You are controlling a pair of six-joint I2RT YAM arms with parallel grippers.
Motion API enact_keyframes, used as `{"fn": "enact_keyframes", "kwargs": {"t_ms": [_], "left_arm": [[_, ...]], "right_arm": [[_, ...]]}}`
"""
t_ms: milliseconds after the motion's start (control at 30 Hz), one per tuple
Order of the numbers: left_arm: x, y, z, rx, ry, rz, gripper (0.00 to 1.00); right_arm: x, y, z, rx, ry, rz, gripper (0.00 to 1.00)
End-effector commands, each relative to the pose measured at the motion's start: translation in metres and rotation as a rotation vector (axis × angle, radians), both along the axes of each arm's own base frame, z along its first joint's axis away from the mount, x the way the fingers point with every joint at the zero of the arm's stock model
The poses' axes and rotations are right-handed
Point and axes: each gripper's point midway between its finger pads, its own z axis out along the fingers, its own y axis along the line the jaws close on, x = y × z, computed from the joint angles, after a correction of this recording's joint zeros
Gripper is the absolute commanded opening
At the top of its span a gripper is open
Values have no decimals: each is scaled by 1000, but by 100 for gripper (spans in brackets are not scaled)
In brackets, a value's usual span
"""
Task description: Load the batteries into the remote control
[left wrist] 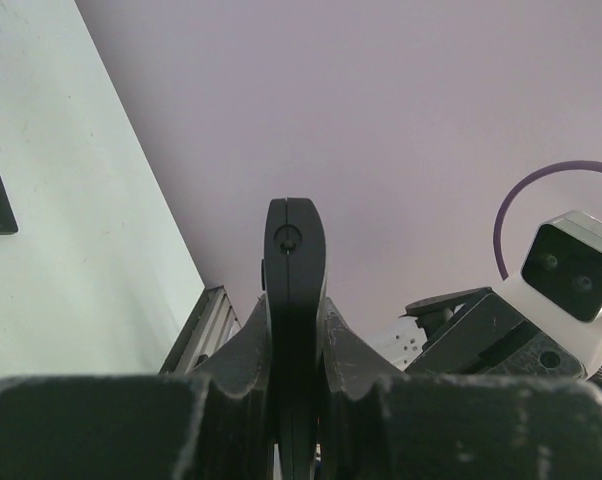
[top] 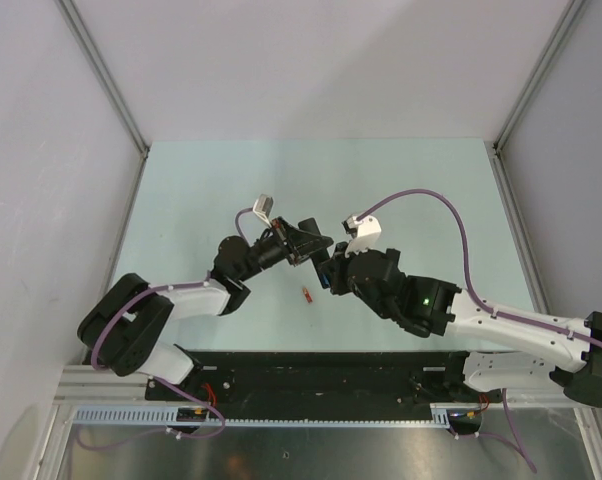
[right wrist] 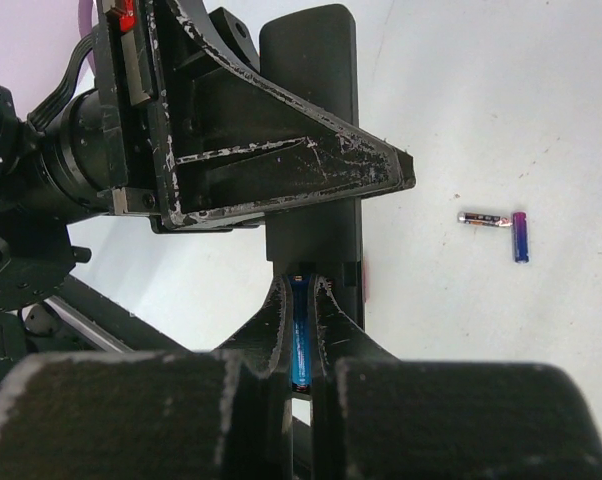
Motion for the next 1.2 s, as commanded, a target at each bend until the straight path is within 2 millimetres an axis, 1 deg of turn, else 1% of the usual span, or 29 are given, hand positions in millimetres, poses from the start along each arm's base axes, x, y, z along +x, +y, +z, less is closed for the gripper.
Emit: {"fn": "enact_keyframes", "kwargs": {"t_ms": [0, 267, 600, 967, 1100, 1167], "left_arm": [[8, 14, 50, -120, -113, 105, 0], [6, 13, 51, -121, -114, 89, 0], [2, 14, 55, -124, -128, 80, 0], [3, 12, 45, -106, -115, 75, 0], [3, 11, 45, -104, -117, 68, 0], [3, 11, 45, -104, -117, 68, 0]], "right_arm": [[-12, 6, -19, -18, 72, 29, 0], [-17, 12, -31, -48, 102, 60, 0], [-18, 17, -37, -68, 121, 75, 0], [-15, 15, -21, -43, 93, 64, 0], [-14, 16, -21, -48, 93, 67, 0], [-14, 16, -21, -50, 93, 65, 2]]}}
